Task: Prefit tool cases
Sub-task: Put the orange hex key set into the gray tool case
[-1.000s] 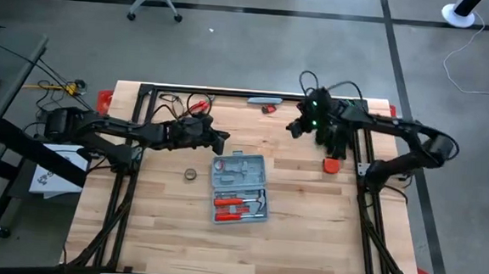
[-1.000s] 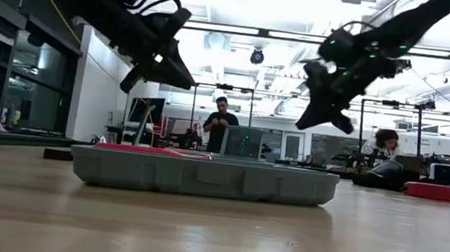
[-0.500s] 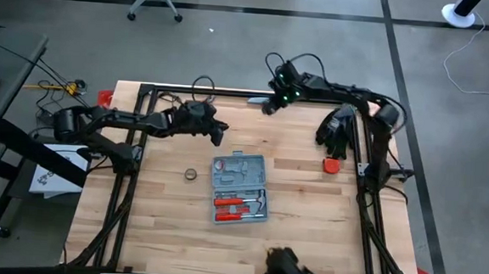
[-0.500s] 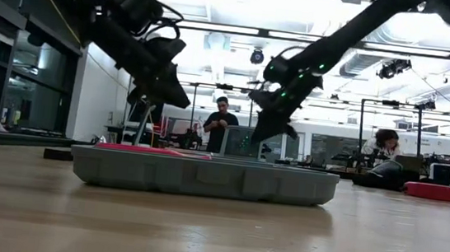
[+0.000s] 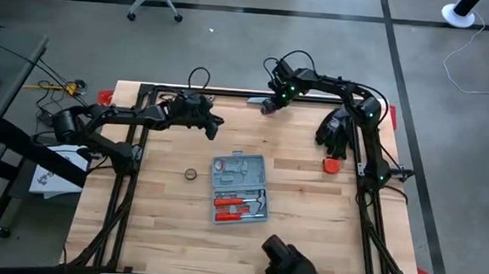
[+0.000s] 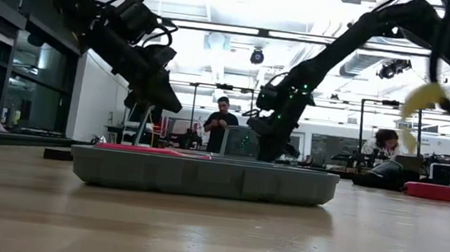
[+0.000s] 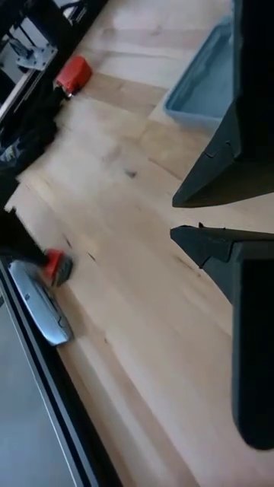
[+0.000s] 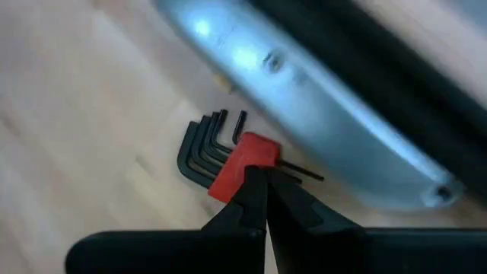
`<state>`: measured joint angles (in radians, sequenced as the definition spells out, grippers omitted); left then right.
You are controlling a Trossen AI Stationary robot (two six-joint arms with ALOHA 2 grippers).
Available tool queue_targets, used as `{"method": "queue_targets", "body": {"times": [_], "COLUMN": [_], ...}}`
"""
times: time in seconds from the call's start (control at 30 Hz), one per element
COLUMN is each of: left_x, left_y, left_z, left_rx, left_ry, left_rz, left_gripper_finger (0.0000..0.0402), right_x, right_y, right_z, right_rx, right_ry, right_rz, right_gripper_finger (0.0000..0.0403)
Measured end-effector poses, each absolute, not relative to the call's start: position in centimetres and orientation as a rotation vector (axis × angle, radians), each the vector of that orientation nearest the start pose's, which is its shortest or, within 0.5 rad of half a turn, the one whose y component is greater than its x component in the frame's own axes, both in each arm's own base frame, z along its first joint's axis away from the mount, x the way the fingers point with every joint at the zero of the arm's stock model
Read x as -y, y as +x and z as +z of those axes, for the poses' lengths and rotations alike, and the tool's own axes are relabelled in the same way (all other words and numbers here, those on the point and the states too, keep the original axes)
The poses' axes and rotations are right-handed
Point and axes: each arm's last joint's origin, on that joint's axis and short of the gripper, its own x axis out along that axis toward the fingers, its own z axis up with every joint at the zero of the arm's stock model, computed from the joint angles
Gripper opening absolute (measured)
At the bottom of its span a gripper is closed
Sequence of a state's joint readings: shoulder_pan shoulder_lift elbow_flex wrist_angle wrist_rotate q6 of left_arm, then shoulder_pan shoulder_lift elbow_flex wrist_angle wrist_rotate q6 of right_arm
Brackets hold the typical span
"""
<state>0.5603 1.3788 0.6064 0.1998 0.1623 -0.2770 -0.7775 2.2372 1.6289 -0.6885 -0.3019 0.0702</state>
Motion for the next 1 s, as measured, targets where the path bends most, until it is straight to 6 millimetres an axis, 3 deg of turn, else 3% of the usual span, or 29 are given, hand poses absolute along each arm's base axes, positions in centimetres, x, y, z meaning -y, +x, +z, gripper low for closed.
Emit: {"method": "queue_targets", "body": {"times": [0.17,0.33,0.53,0.63,0.73,0.83,1.0], "left_x": [-14.1,-14.1,-13.5,-13.0,-12.3,-11.5,-10.1], "left_y": [22.7,22.7,23.0,23.1,23.3,23.6,24.3], "left_z": [18.2,18.3,18.2,17.9,17.7,17.6,17.7], "left_rx": [-0.485,-0.486,-0.494,-0.524,-0.558,-0.578,-0.57], "left_ry": [-0.479,-0.474,-0.521,-0.546,-0.571,-0.593,-0.614], "left_rz": [0.439,0.436,0.408,0.382,0.349,0.329,0.312], "left_gripper_finger": [0.0046,0.0046,0.0046,0.0046,0.0046,0.0046,0.0046], "right_x": [28.4,25.1,20.8,19.2,17.8,16.9,13.8], "right_y": [32.5,34.1,36.9,37.0,35.1,31.2,24.9], "right_z": [12.6,12.4,12.6,13.0,13.6,14.0,14.9], "right_rx": [-1.246,-1.35,-1.342,-1.28,-1.171,-1.041,-0.934], "right_ry": [0.756,0.709,0.701,0.671,0.662,0.714,0.814], "right_rz": [-0.37,-0.274,-0.135,-0.162,-0.304,-0.441,-0.508], "right_gripper_finger": [0.0,0.0,0.0,0.0,0.0,0.0,0.0]}}
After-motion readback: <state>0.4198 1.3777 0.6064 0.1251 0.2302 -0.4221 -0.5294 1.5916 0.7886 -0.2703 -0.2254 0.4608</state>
